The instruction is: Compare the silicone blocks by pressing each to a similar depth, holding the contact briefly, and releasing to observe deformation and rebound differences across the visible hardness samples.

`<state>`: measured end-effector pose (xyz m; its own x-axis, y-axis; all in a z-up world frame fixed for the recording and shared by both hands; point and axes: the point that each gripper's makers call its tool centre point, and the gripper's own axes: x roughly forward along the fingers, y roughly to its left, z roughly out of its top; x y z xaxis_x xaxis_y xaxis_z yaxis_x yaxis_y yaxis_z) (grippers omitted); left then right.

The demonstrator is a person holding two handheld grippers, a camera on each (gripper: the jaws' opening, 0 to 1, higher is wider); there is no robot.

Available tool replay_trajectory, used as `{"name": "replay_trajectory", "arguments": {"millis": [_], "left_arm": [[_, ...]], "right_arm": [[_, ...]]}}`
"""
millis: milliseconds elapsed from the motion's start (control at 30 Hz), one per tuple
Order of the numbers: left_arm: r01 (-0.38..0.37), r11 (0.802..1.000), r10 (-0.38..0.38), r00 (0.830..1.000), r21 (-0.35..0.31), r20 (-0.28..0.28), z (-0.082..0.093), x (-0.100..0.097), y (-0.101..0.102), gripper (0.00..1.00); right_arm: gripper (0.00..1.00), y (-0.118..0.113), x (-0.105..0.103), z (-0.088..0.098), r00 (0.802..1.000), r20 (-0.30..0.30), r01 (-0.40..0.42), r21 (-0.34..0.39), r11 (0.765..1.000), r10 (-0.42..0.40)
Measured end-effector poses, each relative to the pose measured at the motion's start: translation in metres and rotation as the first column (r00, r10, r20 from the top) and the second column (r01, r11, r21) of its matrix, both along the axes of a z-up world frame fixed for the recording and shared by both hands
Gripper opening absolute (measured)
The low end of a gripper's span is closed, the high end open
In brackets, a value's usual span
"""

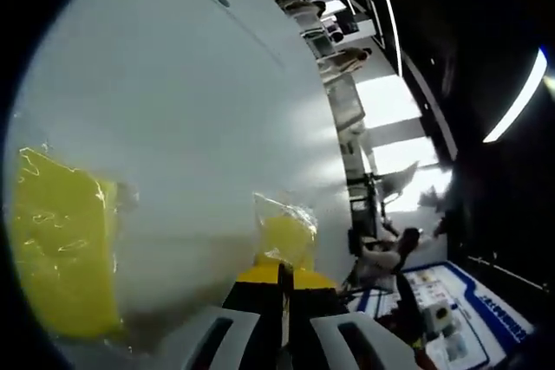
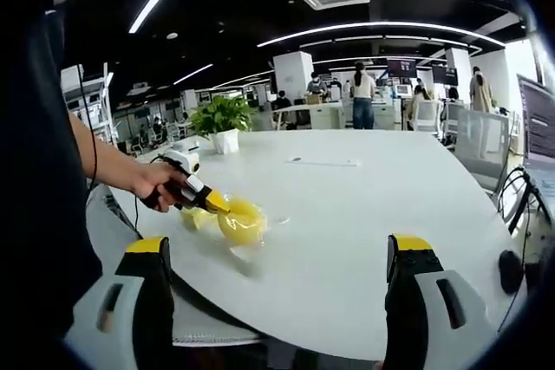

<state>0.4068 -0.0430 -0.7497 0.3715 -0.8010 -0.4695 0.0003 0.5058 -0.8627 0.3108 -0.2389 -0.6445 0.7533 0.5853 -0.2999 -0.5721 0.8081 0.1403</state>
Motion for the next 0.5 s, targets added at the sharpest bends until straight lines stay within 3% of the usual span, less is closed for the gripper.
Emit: {"name": "replay_trajectory", "arguments": {"millis": [500], "left_arm": [[-0.015,0.999,0.017,0.999,0.031,-0.050,-0.014,0.002,0.006,0.00]], "right_arm": [[0.97,0.005,-0.002,-0.003,1.000,-0.021,-0.006,0.005,1.000,0.006]]}}
